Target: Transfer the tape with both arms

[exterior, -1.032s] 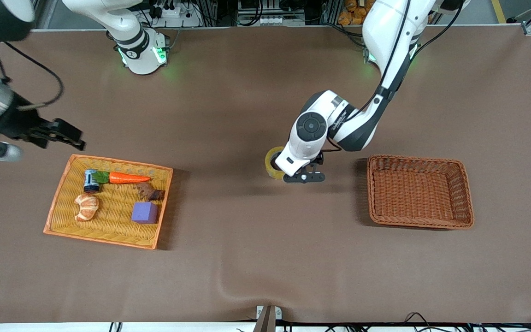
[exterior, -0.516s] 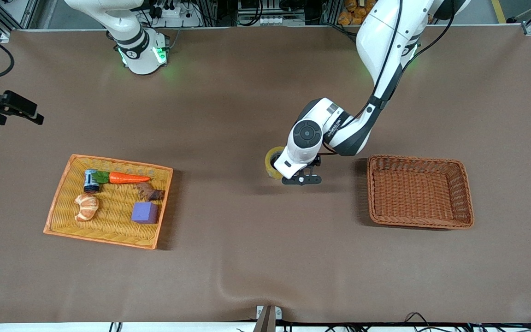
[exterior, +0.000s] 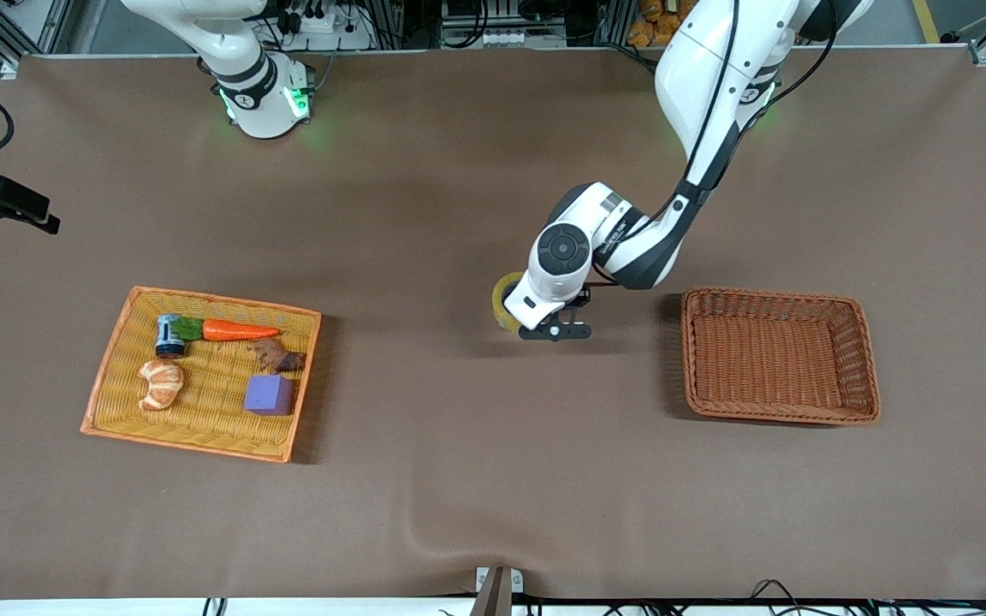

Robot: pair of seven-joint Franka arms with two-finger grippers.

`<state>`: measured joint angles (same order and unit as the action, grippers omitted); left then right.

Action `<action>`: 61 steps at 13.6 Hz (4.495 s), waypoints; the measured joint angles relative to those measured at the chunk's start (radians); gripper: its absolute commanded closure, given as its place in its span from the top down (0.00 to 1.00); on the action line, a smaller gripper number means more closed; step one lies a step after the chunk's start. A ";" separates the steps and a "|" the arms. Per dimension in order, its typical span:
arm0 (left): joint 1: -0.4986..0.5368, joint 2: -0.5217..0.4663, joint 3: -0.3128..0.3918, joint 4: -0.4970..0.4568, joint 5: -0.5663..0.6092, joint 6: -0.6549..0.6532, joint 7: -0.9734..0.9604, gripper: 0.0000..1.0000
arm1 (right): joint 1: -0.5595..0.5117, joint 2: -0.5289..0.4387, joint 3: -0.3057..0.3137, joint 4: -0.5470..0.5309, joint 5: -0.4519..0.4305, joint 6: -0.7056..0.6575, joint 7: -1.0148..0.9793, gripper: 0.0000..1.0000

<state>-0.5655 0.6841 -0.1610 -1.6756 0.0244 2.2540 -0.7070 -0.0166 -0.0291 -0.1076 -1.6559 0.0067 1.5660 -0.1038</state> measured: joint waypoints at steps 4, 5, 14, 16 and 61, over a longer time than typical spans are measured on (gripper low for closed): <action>0.013 -0.008 0.004 0.012 0.000 -0.003 -0.001 0.00 | 0.000 0.001 0.007 -0.012 0.000 0.010 0.000 1.00; 0.031 -0.021 0.007 0.018 0.000 -0.020 -0.001 0.00 | 0.000 0.001 0.008 -0.012 0.000 0.010 0.000 1.00; 0.462 -0.208 0.018 0.007 0.000 -0.326 0.431 0.00 | 0.004 0.001 0.019 -0.013 0.000 -0.001 0.000 1.00; 0.546 -0.189 0.019 -0.003 0.000 -0.326 0.572 0.00 | 0.004 0.001 0.019 -0.013 0.000 -0.019 0.000 1.00; 0.632 -0.588 -0.015 0.211 -0.015 -0.684 0.663 1.00 | 0.015 0.015 0.028 0.010 0.000 0.009 -0.002 1.00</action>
<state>0.0666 0.0964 -0.1765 -1.4647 0.0091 1.5703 -0.0443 -0.0020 -0.0141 -0.0797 -1.6460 0.0067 1.5754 -0.1061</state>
